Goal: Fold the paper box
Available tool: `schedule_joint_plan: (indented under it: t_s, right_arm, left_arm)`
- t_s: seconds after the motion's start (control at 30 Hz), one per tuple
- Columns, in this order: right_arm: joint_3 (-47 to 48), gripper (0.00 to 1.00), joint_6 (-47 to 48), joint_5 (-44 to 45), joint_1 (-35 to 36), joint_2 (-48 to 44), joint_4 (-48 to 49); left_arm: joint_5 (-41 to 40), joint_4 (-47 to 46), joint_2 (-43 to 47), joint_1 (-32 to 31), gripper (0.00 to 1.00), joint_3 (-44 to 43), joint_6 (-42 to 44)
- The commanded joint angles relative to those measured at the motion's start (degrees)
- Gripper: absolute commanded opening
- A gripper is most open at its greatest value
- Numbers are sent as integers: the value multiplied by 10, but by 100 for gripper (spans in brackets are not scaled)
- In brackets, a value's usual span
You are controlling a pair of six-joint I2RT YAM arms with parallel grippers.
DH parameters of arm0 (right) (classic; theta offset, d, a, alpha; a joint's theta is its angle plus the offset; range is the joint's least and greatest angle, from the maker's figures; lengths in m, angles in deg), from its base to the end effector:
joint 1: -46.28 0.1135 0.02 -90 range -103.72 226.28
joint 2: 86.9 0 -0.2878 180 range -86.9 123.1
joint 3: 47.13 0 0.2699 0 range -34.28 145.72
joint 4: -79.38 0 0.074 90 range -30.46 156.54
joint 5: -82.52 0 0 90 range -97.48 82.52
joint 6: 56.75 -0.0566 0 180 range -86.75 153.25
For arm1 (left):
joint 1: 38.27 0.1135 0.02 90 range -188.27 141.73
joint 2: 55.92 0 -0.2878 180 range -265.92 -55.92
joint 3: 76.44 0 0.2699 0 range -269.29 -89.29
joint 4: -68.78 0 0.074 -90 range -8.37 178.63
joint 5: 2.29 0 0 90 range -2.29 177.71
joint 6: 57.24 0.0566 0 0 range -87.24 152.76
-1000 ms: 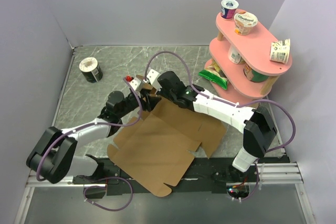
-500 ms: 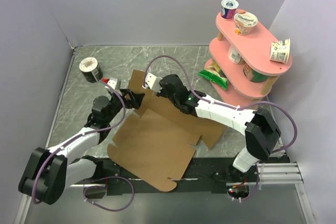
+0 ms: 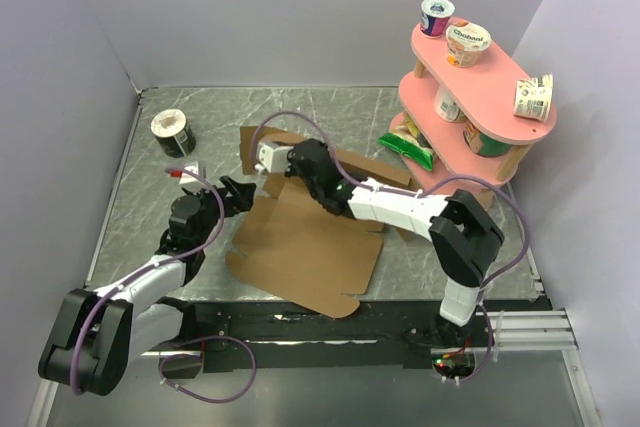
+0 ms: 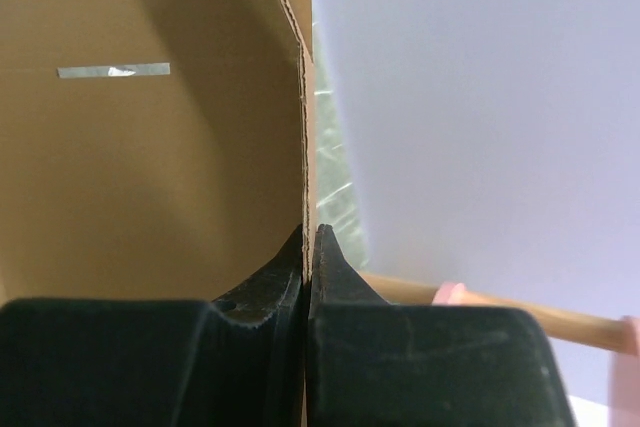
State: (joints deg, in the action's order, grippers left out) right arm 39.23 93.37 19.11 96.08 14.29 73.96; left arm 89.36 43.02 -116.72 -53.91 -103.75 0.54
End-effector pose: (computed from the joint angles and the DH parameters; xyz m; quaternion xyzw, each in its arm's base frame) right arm 0.3122 0.3302 0.2836 -0.5782 0.5661 -0.2379 0.5372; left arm 0.2250 -0.0647 0.1982 -0.0992 0.7466 -0.2767 0.5968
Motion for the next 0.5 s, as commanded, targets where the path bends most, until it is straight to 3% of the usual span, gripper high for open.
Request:
schedule_joint_plan:
  t_s: [0.0,0.13,0.33,0.4,0.47]
  right_arm:
    - [-48,0,76,60,32,10,158]
    - [-72,0,62,72,53,2,173]
    - [-93,0,26,87,70,-3,175]
    - [-101,0,22,94,77,-2,182]
    - [-108,0,14,105,80,-2,184]
  left_arm:
    - [10,-55,2,31,98,1,-26]
    - [48,-64,-24,61,96,-1,-23]
    - [66,-57,-88,61,82,-13,-25]
    - [12,-48,-65,63,82,-2,-30]
    - [24,-77,-40,74,85,14,-31]
